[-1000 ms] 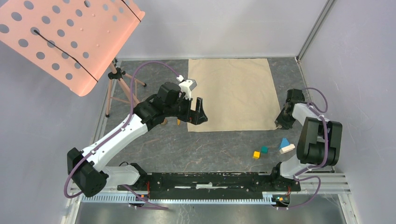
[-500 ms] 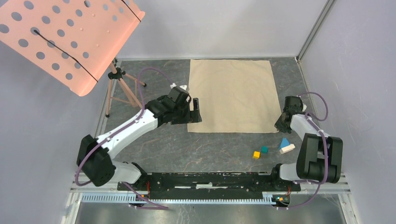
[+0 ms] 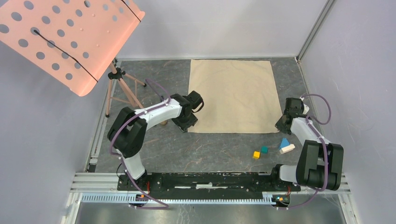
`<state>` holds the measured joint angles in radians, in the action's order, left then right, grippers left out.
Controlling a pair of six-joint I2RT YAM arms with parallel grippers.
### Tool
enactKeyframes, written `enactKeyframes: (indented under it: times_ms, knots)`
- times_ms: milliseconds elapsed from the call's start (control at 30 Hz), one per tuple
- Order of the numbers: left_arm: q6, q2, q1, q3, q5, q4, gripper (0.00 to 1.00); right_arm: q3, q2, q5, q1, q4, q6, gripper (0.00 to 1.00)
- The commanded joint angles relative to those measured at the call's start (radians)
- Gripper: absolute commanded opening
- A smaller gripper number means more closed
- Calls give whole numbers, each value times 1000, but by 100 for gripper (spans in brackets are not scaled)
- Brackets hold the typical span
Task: Fold the napkin into a case and place the utensils inside
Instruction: Pick up the flattened napkin from the center of the board.
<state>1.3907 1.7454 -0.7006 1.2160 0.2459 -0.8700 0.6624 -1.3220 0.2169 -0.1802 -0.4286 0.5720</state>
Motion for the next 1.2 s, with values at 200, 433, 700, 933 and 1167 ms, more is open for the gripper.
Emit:
enactKeyframes:
  times_ms: [200, 433, 700, 933, 1167]
  knots:
    - [200, 74, -2, 5, 87, -15, 55, -65, 68, -15, 0, 59, -5, 0]
    - [198, 101, 2, -40, 37, 51, 55, -67, 64, -12, 0, 62, -10, 0]
    - [235, 164, 4, -77, -51, 78, 48, -44, 76, 9, -1, 27, -10, 0]
    - [178, 112, 31, -206, -73, 318, 18, -41, 159, -21, 0, 18, -28, 0]
    - [-34, -94, 34, -193, 16, 377, 2, -29, 273, -137, 4, 28, -140, 0]
